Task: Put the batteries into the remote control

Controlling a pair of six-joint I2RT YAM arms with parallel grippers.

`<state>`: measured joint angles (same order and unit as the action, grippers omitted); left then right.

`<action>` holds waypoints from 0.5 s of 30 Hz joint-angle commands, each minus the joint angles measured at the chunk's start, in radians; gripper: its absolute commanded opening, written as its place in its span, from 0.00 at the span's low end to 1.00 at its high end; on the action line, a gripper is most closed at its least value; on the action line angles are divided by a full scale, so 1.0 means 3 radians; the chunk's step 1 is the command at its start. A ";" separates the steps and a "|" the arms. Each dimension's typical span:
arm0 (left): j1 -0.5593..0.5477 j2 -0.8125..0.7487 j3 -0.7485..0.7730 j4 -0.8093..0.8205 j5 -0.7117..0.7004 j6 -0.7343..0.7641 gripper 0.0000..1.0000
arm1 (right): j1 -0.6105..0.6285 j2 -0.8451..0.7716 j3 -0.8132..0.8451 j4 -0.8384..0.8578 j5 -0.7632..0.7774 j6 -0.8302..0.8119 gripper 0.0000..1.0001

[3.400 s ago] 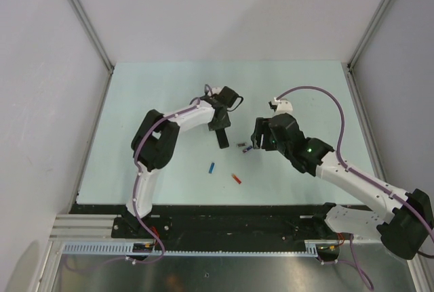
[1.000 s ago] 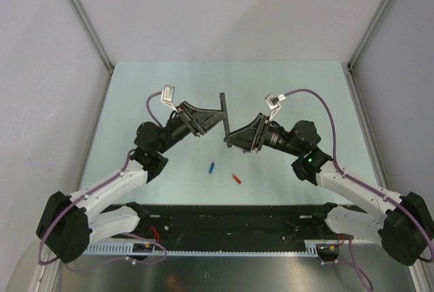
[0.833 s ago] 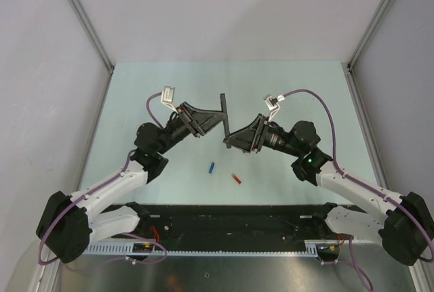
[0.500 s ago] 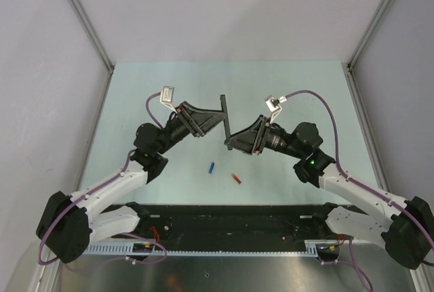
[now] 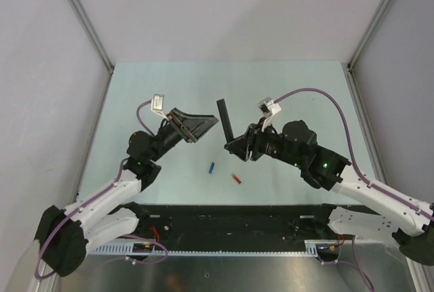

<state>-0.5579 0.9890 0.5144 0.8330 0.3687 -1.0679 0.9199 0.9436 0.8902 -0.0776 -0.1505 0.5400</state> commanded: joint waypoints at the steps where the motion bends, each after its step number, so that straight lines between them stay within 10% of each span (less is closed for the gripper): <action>1: 0.0014 -0.0366 -0.0150 -0.0311 -0.0277 0.0246 0.85 | 0.0231 0.0086 0.0377 -0.0922 0.1287 -0.0567 0.34; 15: -0.0487 -0.0106 0.0188 -0.1309 -0.0825 0.0630 0.83 | 0.0723 0.0511 0.0668 -0.1214 0.2138 -0.0696 0.33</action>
<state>-0.6792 0.9203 0.5228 0.5083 0.1879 -0.9161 1.1206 1.0946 1.0225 -0.4477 0.4084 0.3466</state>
